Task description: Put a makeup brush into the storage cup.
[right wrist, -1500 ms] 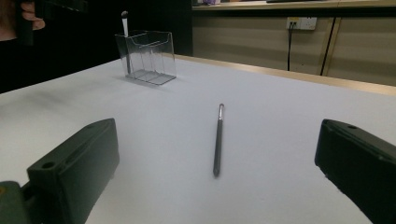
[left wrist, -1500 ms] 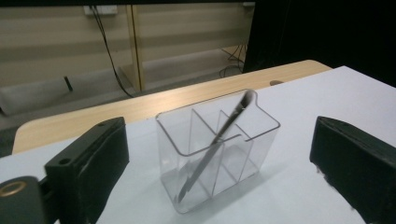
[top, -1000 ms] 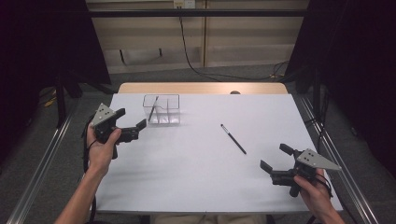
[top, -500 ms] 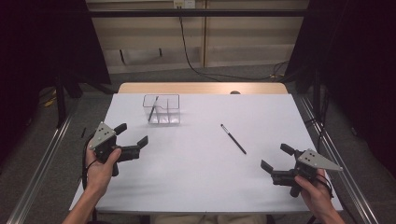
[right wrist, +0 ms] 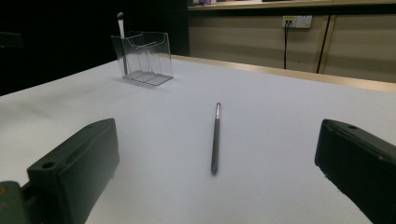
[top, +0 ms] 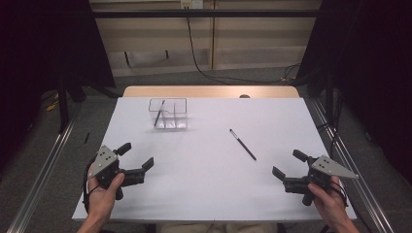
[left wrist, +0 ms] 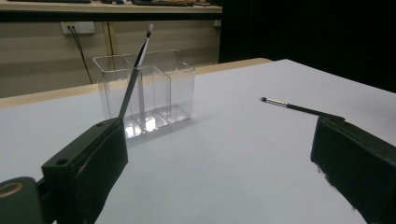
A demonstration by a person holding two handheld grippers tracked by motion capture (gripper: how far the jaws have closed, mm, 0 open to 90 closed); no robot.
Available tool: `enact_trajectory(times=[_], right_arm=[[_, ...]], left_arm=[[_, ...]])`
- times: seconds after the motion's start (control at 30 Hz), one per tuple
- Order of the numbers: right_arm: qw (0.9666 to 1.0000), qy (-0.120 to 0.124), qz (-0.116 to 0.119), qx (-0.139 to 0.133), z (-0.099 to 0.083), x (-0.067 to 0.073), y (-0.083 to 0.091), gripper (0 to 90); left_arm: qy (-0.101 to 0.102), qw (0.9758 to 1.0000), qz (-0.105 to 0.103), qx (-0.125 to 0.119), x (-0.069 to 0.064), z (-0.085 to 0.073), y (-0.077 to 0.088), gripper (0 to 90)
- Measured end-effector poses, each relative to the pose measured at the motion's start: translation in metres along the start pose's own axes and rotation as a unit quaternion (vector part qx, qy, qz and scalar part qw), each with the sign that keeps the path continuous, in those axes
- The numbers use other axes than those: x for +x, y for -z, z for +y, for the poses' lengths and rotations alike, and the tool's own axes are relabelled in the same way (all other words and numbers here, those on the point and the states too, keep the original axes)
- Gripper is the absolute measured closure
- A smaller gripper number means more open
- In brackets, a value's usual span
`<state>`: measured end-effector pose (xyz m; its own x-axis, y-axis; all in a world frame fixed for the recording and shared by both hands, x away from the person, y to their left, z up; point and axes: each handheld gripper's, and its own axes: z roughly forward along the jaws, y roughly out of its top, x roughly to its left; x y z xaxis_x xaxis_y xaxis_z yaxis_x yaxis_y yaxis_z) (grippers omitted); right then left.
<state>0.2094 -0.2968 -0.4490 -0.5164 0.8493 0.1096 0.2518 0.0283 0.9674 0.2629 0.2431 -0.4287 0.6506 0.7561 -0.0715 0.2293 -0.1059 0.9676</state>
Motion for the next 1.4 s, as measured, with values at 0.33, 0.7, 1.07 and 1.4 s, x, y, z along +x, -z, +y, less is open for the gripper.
enact_trajectory(times=[0.33,0.7,1.07,1.4], right_arm=[[1.0000,0.000,-0.001,-0.002,0.001,0.000,0.002,0.0],[1.0000,0.001,0.001,-0.003,0.002,0.000,-0.001,0.0],[1.0000,0.000,0.003,0.004,0.002,0.001,0.001,0.0],[0.9998,0.004,0.009,0.017,0.012,0.006,-0.010,1.0]], left_arm=[[-0.003,0.9998,0.021,0.000,-0.007,-0.014,0.016,3.5],[-0.003,0.9997,0.024,-0.003,-0.005,-0.021,0.024,3.2],[0.005,0.9999,0.014,-0.002,-0.003,-0.021,0.024,3.0],[0.008,0.9998,0.017,-0.005,-0.002,-0.019,0.026,2.9]])
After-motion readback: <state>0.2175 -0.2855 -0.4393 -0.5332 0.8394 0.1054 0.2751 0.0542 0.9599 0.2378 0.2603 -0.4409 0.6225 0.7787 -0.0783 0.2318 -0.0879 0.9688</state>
